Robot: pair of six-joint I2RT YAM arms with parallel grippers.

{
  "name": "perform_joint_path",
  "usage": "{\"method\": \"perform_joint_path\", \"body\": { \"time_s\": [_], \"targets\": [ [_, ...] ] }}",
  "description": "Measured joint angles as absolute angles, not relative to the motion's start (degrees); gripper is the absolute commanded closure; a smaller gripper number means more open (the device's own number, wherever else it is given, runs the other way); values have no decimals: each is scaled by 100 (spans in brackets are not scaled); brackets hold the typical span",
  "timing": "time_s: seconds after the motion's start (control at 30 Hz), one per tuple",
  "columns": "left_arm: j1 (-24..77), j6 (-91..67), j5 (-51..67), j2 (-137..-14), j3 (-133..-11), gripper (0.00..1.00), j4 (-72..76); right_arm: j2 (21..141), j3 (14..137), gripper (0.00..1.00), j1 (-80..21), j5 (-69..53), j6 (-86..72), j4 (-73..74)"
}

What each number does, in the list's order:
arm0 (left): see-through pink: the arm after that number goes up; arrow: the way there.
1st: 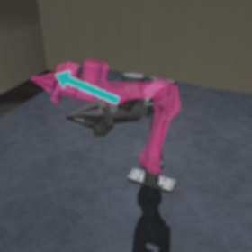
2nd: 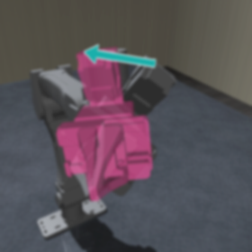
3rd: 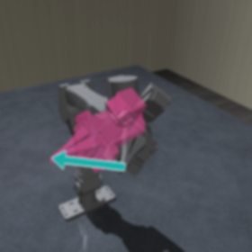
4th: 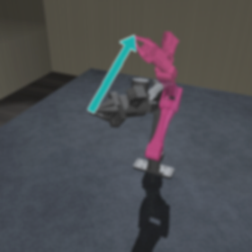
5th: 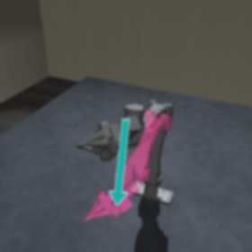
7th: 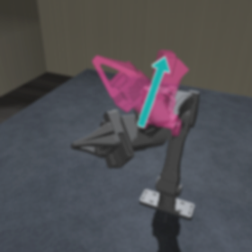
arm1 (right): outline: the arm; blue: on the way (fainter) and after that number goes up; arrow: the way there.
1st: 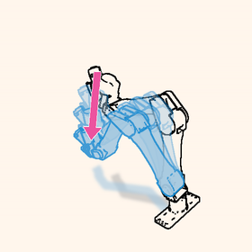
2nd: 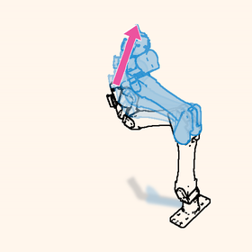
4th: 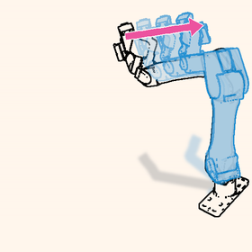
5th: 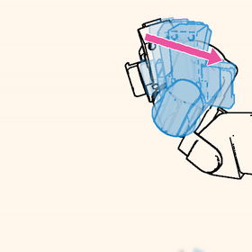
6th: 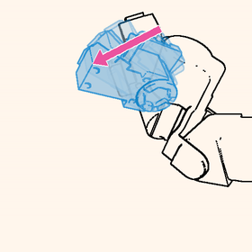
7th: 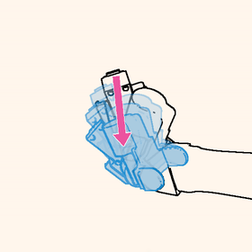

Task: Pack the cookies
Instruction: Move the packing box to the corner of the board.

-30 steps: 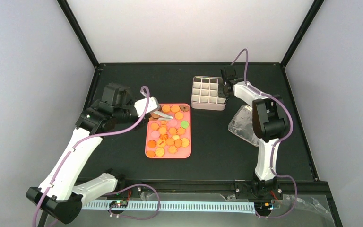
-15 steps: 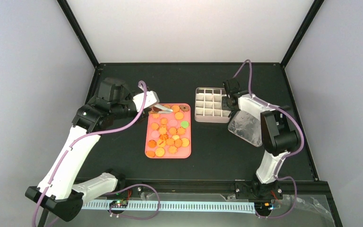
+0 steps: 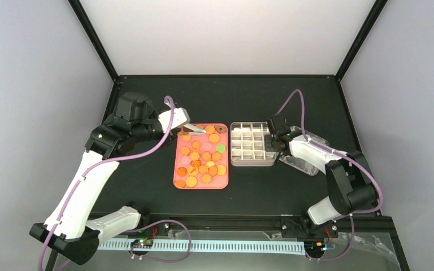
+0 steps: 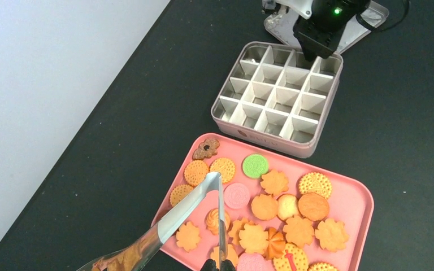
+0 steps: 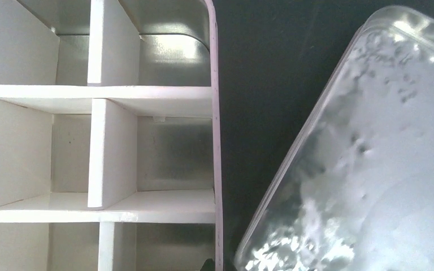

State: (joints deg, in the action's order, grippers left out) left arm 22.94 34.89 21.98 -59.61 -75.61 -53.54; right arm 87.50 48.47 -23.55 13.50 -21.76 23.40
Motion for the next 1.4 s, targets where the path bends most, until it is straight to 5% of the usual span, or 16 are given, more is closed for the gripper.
{"method": "perform_joint_path", "body": {
  "time_s": [0.63, 0.7, 0.87, 1.0, 1.2, 1.4],
  "targets": [
    [2296, 3376, 2467, -5964, -7564, 98, -5317, 8060, 4324, 97, -3704, 1778, -3083, 2910],
    [2303, 3336, 2580, -5966, -7570, 98, -5310, 8018, 4289, 71, -3780, 1752, -3179, 2915],
    [2322, 3205, 2781, -6005, -7644, 98, -5312, 7714, 4244, 30, -3885, 1498, -3400, 2952],
    [2327, 2928, 2998, -6077, -7791, 98, -5225, 7105, 4410, 14, -3883, 1339, -3496, 2989],
    [2327, 2543, 3459, -6156, -8001, 99, -5151, 5902, 4974, 18, -3850, 342, -3081, 2078],
    [2370, 2617, 4429, -6222, -8071, 98, -5450, 6285, 5496, 26, -3844, -1474, -2270, 1446]
  ]
}}
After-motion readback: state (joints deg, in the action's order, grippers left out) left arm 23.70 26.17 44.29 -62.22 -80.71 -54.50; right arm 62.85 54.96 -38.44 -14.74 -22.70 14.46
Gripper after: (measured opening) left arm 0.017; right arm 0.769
